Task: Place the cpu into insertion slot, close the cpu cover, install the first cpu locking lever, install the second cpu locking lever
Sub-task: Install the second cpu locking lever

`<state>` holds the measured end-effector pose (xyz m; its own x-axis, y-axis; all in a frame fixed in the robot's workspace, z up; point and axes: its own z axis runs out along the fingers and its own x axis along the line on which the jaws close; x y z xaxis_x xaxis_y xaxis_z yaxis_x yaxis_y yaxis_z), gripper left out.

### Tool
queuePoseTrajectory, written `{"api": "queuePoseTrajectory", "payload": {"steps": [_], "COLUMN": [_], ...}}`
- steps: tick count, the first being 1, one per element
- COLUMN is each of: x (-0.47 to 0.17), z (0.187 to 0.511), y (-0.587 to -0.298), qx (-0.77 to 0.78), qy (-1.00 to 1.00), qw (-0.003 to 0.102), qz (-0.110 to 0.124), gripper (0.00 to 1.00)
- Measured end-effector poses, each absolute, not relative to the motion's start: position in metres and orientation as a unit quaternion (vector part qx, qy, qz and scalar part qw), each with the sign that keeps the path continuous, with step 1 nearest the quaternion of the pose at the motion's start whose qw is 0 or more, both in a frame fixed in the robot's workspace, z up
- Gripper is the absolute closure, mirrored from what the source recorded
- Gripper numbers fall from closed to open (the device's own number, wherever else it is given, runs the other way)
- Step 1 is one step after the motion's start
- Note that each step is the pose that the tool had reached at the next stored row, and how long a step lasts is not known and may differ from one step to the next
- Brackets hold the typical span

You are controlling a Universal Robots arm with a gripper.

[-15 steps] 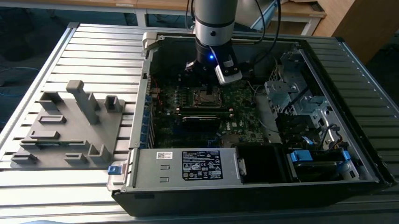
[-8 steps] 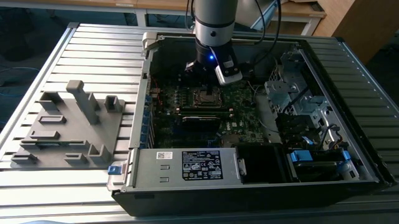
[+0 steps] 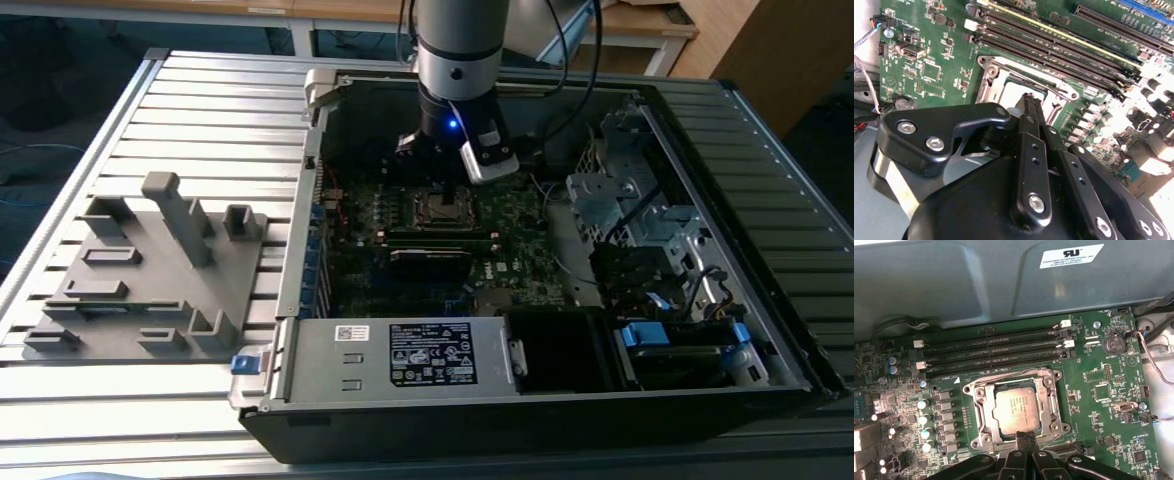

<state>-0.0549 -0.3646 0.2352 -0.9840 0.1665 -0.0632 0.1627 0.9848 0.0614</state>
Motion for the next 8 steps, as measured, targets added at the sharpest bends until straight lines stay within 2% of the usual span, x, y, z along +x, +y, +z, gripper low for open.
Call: {"api": "queuePoseTrajectory", "payload": {"steps": [8], "x": [-0.0549], "z": [0.2352], "y": [-0.3682], "qx": [0.083], "qy": [0.996], "qw": [0.034], "qz": [0.028], "gripper": [0.89]}}
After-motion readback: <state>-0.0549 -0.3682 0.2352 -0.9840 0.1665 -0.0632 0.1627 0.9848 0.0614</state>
